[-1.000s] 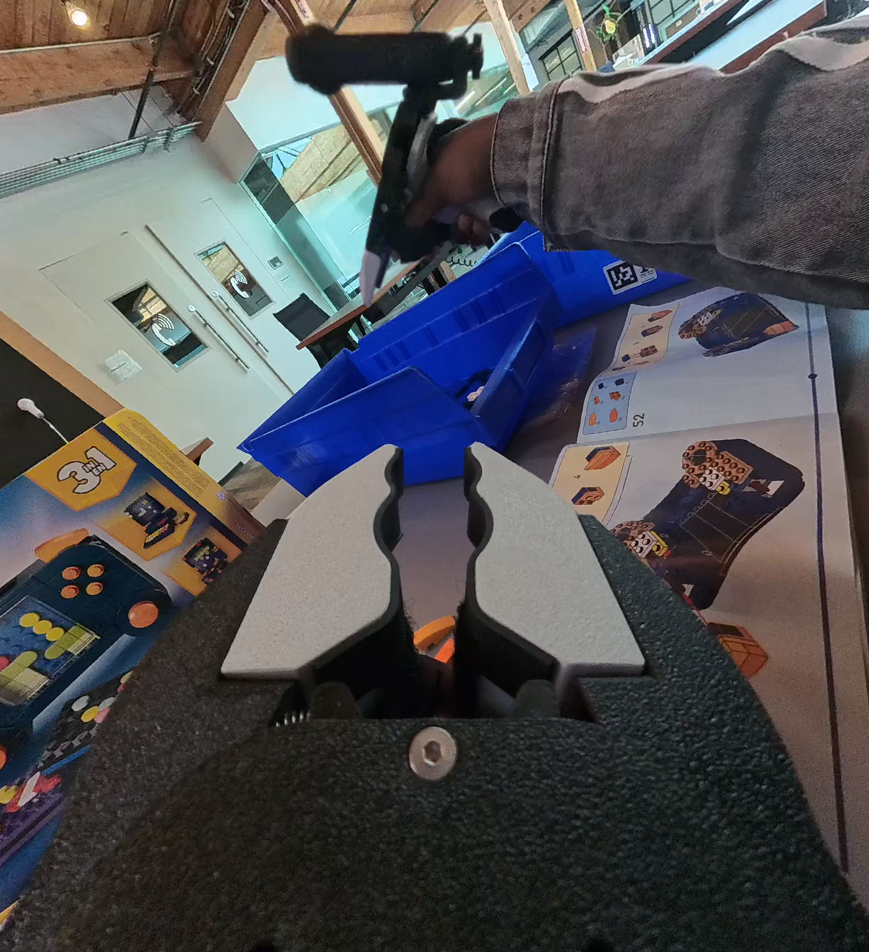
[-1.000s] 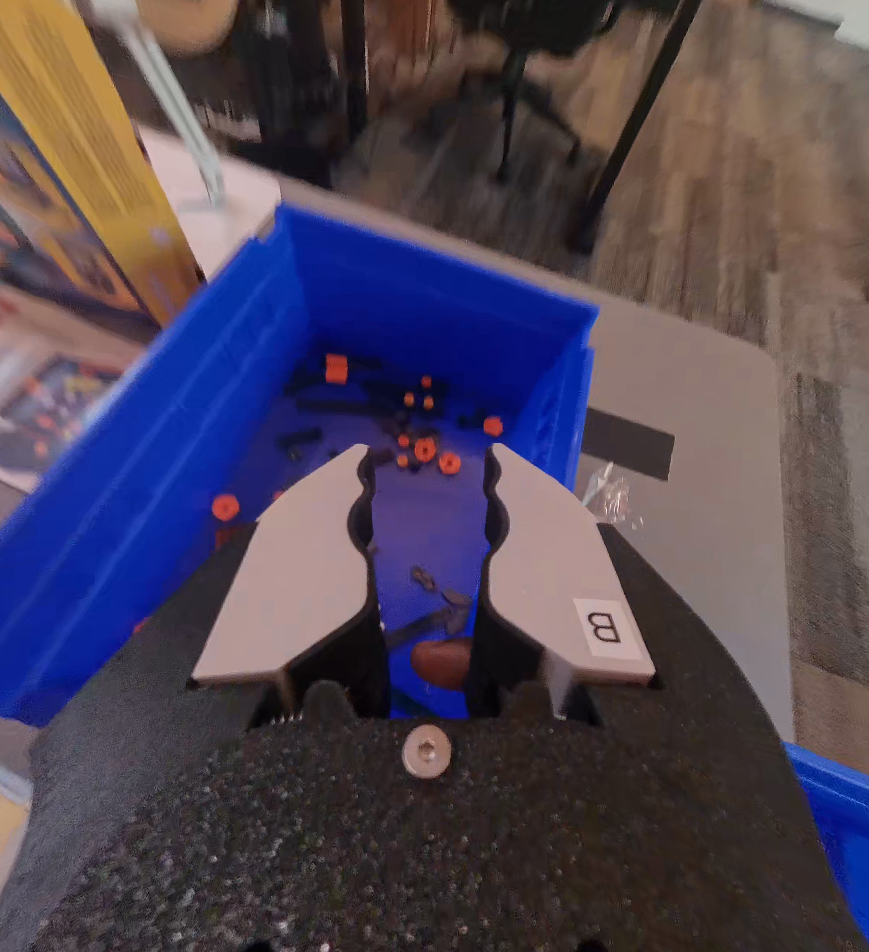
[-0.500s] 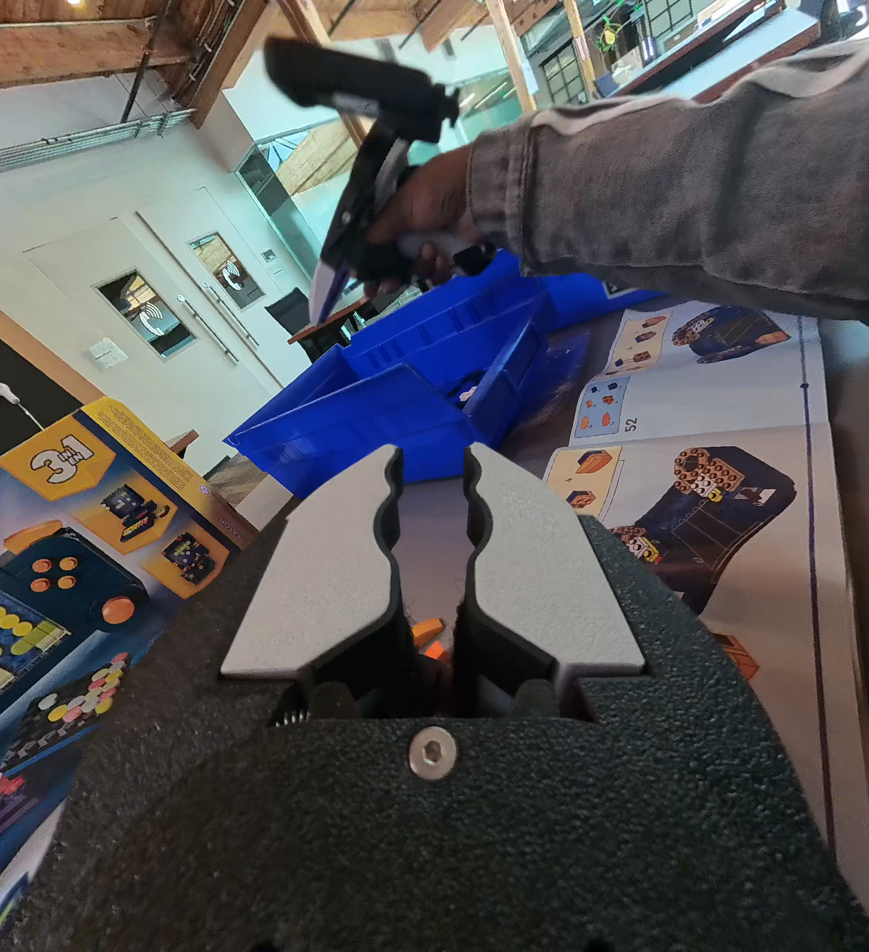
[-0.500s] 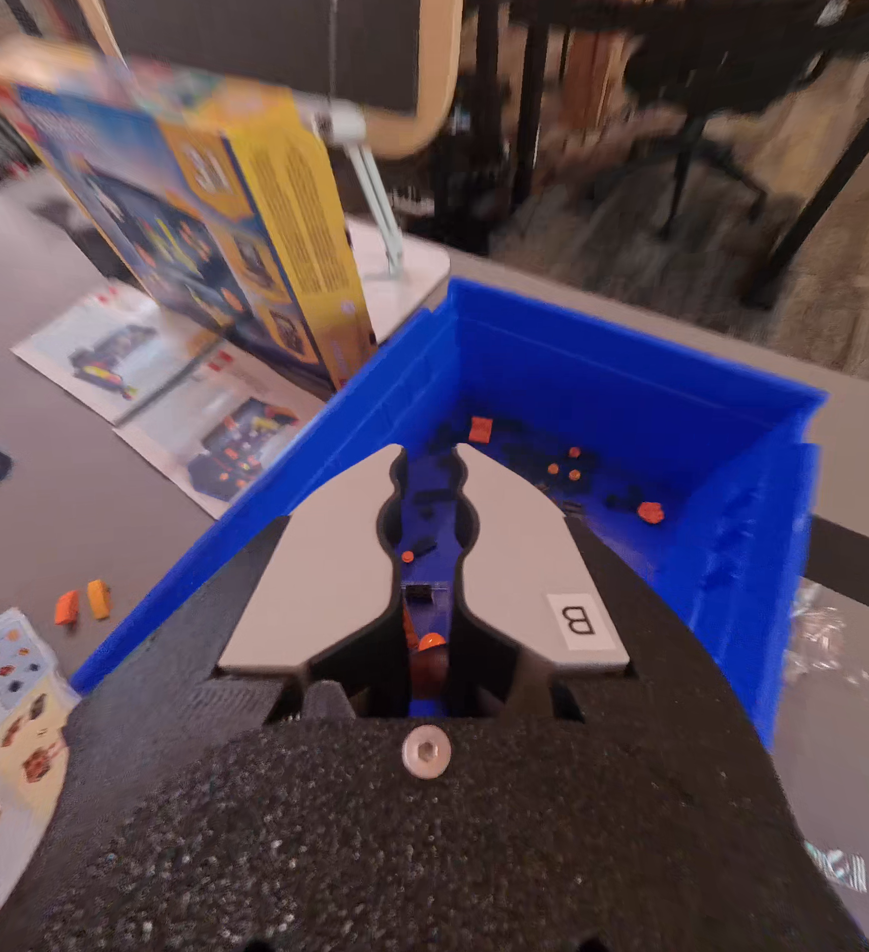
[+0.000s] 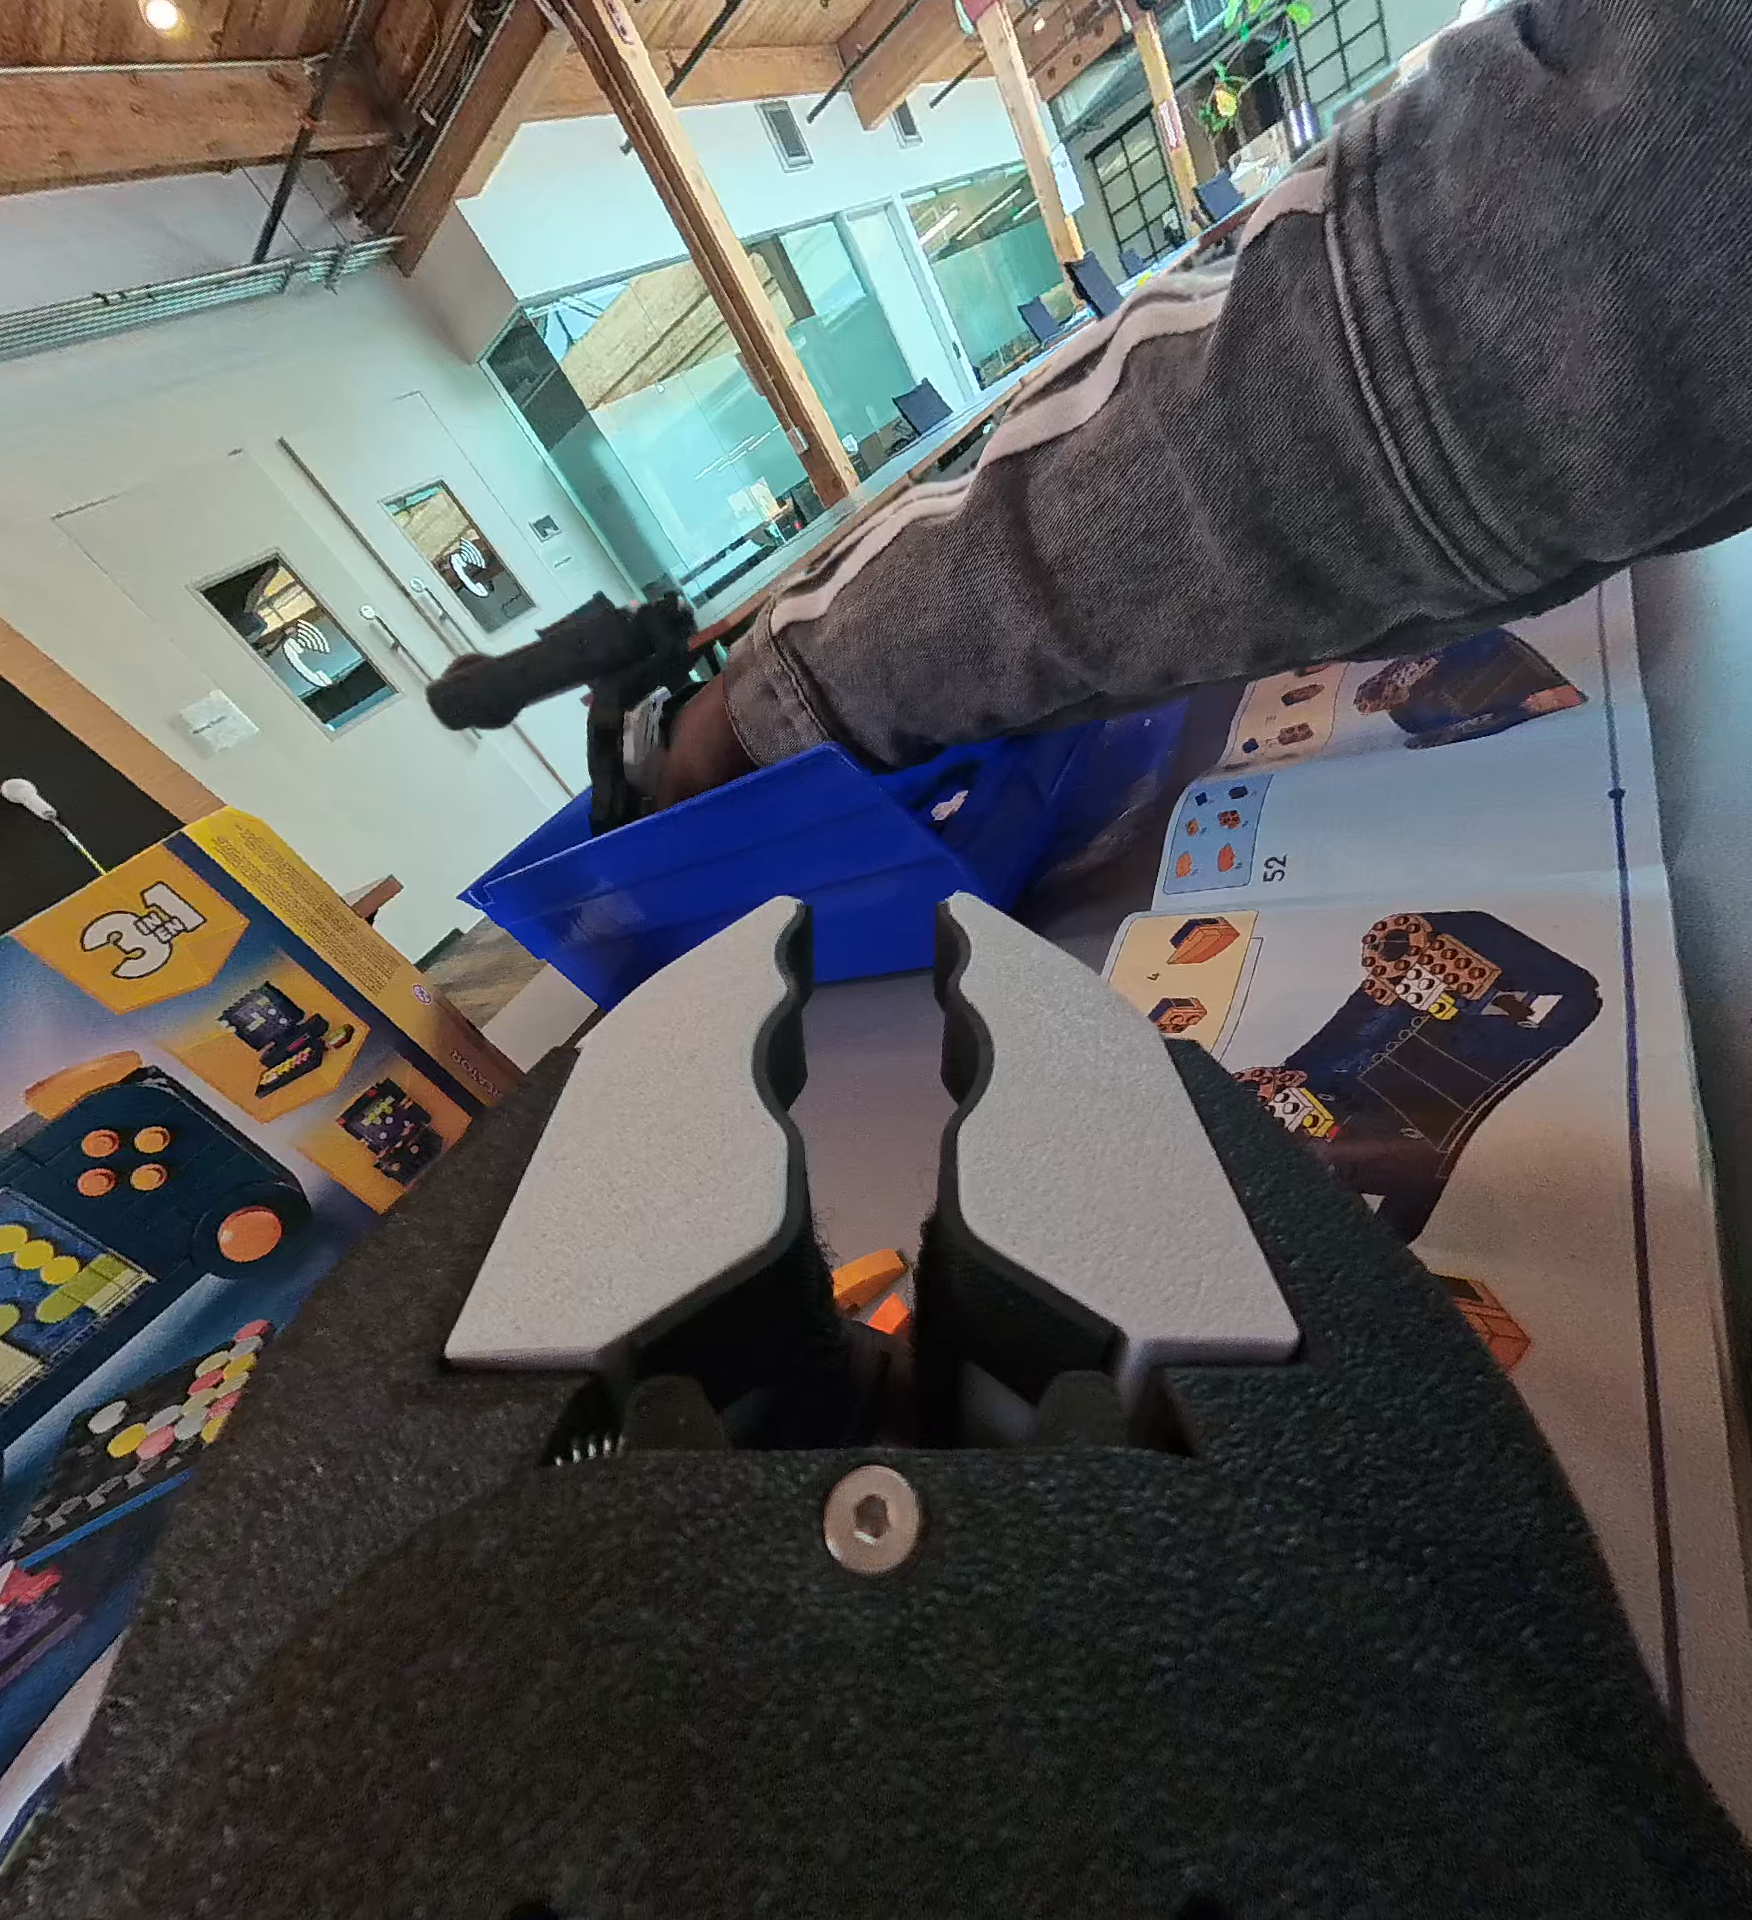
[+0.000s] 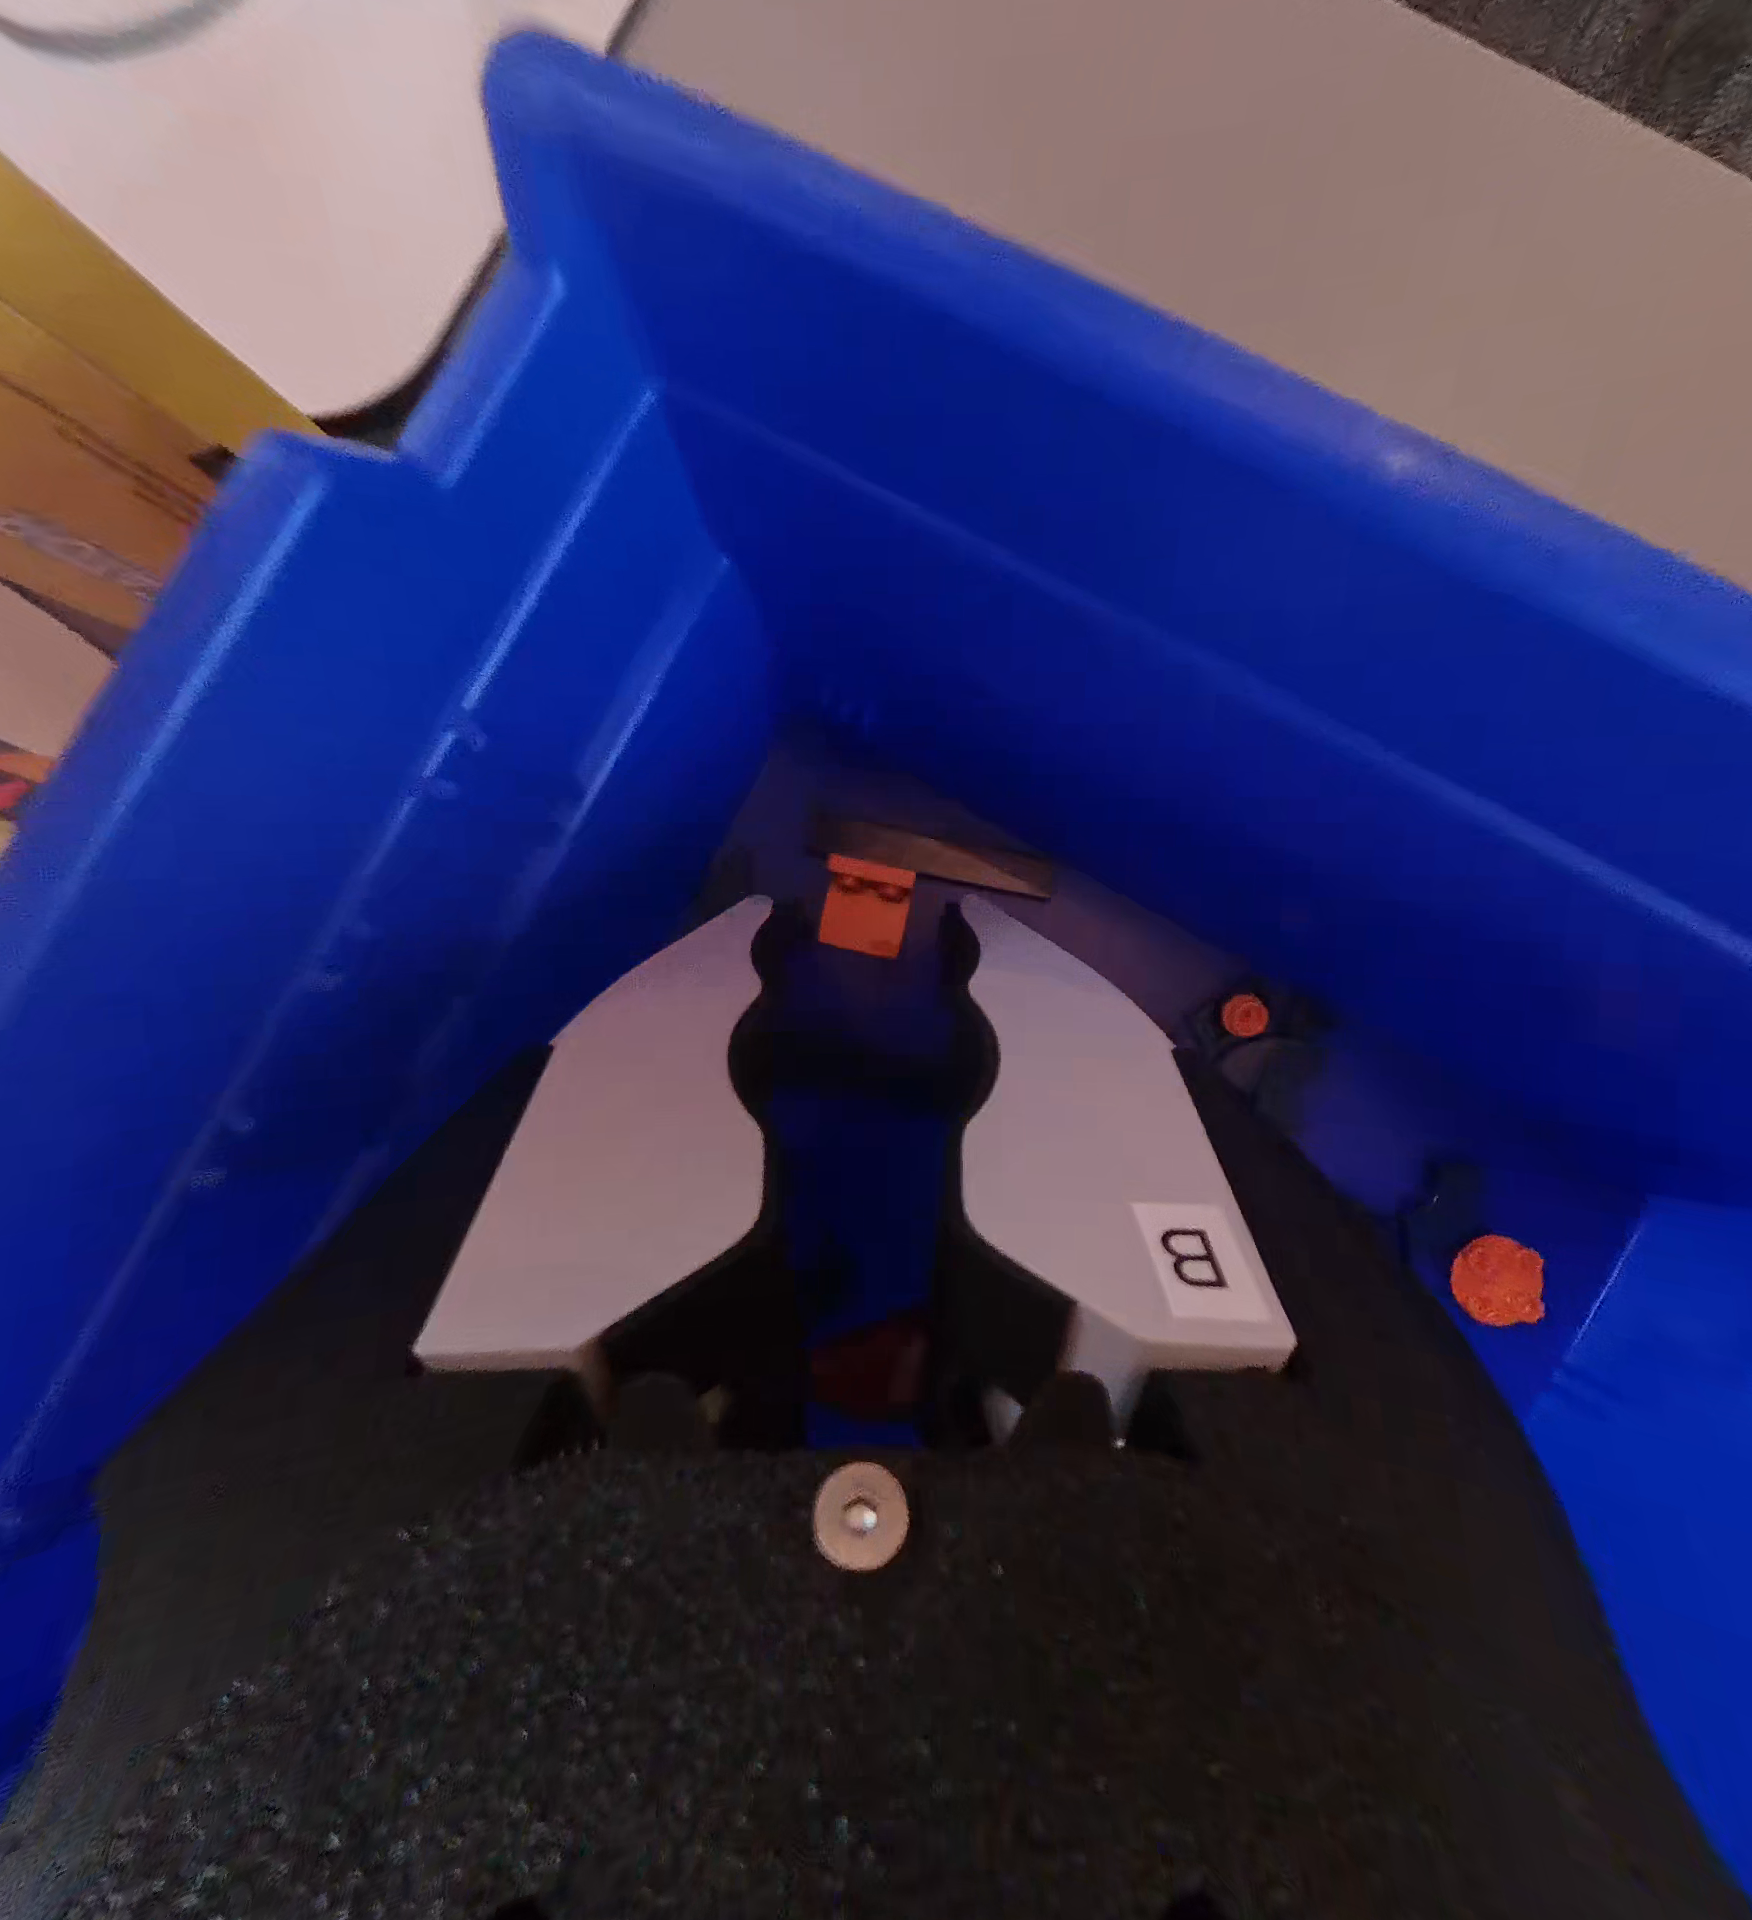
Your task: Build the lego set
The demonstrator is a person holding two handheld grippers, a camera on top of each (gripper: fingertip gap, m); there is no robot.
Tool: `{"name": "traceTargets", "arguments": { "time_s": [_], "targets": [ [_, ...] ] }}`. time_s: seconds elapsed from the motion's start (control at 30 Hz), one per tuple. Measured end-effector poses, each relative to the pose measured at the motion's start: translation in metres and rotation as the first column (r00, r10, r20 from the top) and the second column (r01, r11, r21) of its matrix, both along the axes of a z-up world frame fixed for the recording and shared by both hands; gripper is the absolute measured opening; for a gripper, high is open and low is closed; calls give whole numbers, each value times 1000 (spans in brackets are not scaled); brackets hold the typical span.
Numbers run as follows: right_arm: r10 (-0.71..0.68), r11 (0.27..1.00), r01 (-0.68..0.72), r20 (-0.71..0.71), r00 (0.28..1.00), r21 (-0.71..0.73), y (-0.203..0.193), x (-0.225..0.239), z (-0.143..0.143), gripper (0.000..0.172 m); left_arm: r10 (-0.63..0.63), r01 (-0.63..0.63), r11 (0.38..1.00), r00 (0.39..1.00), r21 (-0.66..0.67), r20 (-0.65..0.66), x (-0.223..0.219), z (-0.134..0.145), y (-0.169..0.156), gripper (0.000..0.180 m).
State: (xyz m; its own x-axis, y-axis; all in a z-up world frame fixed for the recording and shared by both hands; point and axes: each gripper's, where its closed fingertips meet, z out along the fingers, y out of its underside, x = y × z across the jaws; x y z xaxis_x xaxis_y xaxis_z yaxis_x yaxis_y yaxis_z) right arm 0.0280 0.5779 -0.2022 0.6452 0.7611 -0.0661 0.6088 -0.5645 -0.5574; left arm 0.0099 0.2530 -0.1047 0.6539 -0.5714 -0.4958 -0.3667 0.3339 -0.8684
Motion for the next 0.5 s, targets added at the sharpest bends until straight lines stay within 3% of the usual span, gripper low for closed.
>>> {"name": "traceTargets", "arguments": {
  "time_s": [0.23,0.33,0.4,0.47,0.5],
  "targets": [
    [25,998,-25,-3,1000,52,1,0,-5,16,6,-6,1000,1000,-7,4,-1,-1,2,21],
    [-3,999,11,-200,980,41,-12,1,26,16,23,-23,1000,999,-9,36,-5,3,3,22],
    [-10,1000,14,-478,879,5,-38,-5,73,16,47,-47,999,996,-4,80,-10,9,5,23],
    [-2,998,-47,-744,668,-46,-81,-8,129,16,78,-81,997,988,12,134,-18,17,8,26],
    [-3,992,-107,-852,523,-69,-109,-7,158,16,97,-102,994,983,23,157,-22,22,9,28]
  ]
}}
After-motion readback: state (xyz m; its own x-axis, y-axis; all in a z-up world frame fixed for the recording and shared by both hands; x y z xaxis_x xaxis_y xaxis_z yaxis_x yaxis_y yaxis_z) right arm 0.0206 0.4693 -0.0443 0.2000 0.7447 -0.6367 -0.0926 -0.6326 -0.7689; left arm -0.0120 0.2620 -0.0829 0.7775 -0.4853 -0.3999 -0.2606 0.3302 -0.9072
